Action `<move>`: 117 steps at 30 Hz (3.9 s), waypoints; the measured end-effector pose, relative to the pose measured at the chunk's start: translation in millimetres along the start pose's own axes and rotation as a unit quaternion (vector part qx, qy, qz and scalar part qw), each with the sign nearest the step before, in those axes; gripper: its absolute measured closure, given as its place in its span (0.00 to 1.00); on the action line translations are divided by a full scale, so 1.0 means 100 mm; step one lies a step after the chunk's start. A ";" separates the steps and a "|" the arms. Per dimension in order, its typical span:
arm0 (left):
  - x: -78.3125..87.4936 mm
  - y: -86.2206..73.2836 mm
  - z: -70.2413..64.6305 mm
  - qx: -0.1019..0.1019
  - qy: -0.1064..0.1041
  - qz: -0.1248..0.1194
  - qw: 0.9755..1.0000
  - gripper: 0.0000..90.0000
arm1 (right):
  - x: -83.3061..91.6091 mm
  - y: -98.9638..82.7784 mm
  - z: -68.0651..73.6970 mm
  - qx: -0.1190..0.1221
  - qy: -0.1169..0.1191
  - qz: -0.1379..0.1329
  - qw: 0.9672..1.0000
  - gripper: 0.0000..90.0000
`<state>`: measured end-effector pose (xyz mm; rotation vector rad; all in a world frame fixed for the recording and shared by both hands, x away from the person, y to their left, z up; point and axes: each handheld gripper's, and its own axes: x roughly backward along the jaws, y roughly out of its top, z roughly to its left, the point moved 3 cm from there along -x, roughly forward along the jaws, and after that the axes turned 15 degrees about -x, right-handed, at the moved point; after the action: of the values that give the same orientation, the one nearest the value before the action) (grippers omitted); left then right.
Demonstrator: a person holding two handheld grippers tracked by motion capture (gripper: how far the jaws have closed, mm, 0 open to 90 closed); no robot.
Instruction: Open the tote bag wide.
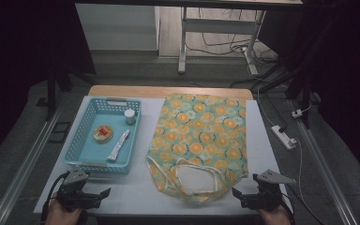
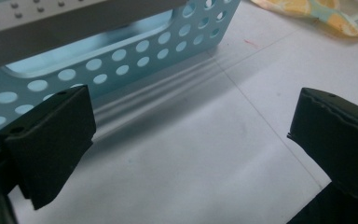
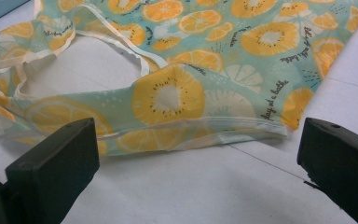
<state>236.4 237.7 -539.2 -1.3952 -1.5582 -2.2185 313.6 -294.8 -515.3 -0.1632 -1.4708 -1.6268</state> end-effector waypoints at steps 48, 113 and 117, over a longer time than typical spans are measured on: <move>-0.05 0.00 0.04 0.018 -0.022 0.017 0.999 0.00 | -0.06 0.02 0.16 0.059 0.029 0.030 0.997 0.00; -0.06 0.00 0.01 -0.001 -0.023 0.018 1.000 0.01 | -0.52 0.31 0.99 0.161 0.154 0.148 0.964 1.00; -0.06 0.00 0.01 -0.003 -0.021 0.022 1.000 0.01 | -0.53 0.40 0.96 0.153 0.153 0.143 0.966 1.00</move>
<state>240.5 235.6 -543.1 -1.4721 -1.5195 -2.1851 327.9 -180.8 -492.7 0.0492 -1.3654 -1.1216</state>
